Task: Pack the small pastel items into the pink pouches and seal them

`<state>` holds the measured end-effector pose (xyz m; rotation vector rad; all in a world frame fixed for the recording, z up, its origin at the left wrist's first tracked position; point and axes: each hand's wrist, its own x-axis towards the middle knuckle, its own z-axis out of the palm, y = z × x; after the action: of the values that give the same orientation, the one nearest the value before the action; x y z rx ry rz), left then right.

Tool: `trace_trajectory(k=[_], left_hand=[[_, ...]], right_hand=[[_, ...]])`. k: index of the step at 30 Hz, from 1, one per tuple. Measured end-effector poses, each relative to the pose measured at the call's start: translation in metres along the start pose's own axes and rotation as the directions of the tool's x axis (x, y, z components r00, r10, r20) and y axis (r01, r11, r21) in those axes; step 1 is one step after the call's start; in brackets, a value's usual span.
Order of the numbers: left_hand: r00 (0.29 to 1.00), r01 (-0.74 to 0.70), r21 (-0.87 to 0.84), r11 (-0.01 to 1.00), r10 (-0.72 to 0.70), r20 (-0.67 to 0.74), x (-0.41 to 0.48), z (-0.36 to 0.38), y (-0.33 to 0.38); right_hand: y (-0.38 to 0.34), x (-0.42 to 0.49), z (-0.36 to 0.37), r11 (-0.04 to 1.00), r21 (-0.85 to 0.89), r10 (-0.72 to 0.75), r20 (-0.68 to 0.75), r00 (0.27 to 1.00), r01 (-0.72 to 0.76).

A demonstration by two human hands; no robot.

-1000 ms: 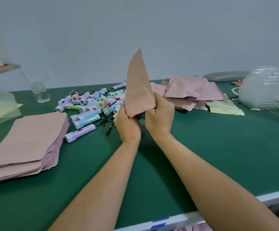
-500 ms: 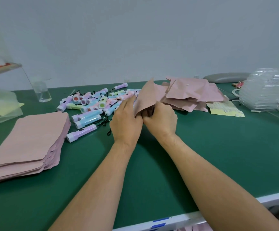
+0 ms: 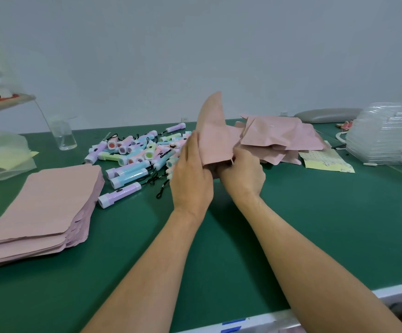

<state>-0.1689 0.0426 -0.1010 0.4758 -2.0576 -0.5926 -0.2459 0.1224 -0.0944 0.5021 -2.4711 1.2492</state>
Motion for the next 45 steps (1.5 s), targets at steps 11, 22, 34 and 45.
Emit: trace_trajectory(k=[11,22,34,45], left_hand=[[0.746,0.580,-0.569,0.583,-0.100,0.659,0.006,-0.011,-0.023],[0.722,0.680,-0.732,-0.042,-0.138,0.678,0.018,-0.027,-0.036],[0.752,0.651,-0.759,0.009,-0.137,0.644,0.019,-0.025,-0.037],[0.745,0.664,-0.748,-0.027,-0.066,0.664,0.018,-0.023,-0.030]], right_hand=[[0.004,0.002,-0.004,0.989,0.010,-0.146,0.039,0.989,0.145],[-0.014,-0.013,-0.004,0.763,-0.130,-0.616,0.146,0.774,0.633],[-0.024,-0.018,0.003,0.907,-0.141,-0.389,0.077,0.918,0.397],[-0.025,-0.016,0.005,0.840,-0.261,-0.437,0.198,0.878,0.476]])
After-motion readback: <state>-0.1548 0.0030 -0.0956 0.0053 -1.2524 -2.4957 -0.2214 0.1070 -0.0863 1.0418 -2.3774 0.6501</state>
